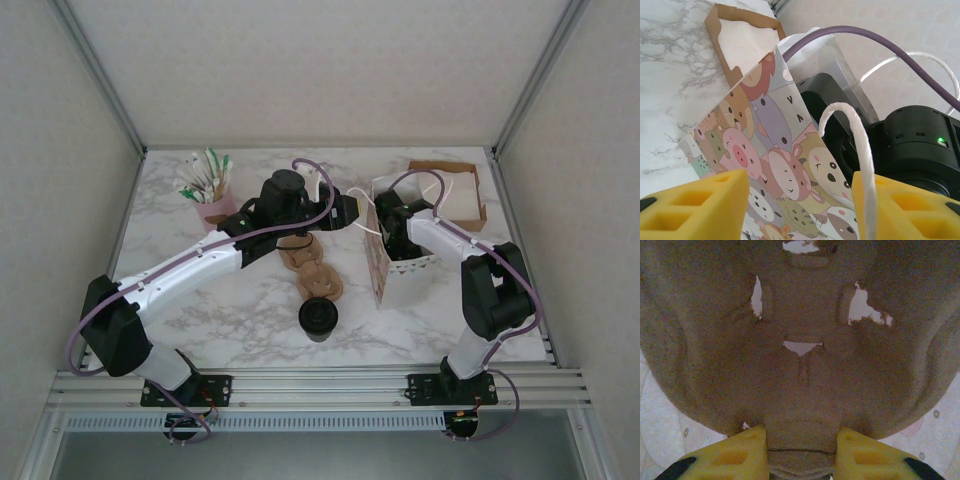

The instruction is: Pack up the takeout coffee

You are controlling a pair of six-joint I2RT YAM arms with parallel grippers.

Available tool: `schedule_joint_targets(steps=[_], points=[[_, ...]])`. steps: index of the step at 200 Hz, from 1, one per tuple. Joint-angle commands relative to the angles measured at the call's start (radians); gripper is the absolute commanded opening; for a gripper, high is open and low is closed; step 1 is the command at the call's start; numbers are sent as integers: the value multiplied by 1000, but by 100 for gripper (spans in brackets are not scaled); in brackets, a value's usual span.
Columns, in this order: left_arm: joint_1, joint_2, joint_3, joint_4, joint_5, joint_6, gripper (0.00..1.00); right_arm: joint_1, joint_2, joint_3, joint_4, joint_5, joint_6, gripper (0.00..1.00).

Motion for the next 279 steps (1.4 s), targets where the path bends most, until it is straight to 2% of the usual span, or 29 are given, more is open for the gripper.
schedule_joint_targets(steps=[1,48,68,112,130,231,248,279], points=[[-6,-9,33,8,-17,8,60,-3,-1,-21,4,6,24,31],[-6,-2,37,21,-21,3,64,0,-54,-9,-38,25,34,39],[-6,-6,32,18,-29,6,65,1,-76,3,-56,28,40,44],[-6,-3,28,24,-24,5,64,1,-103,30,-89,49,39,49],[-6,-5,25,24,-25,6,64,1,-121,37,-104,52,40,54],[-6,-7,46,5,-36,34,64,0,-241,103,-168,72,57,68],[-6,-7,50,3,-36,38,65,0,-260,119,-180,70,57,71],[-6,-11,58,-6,-42,49,73,1,-304,145,-192,75,56,77]])
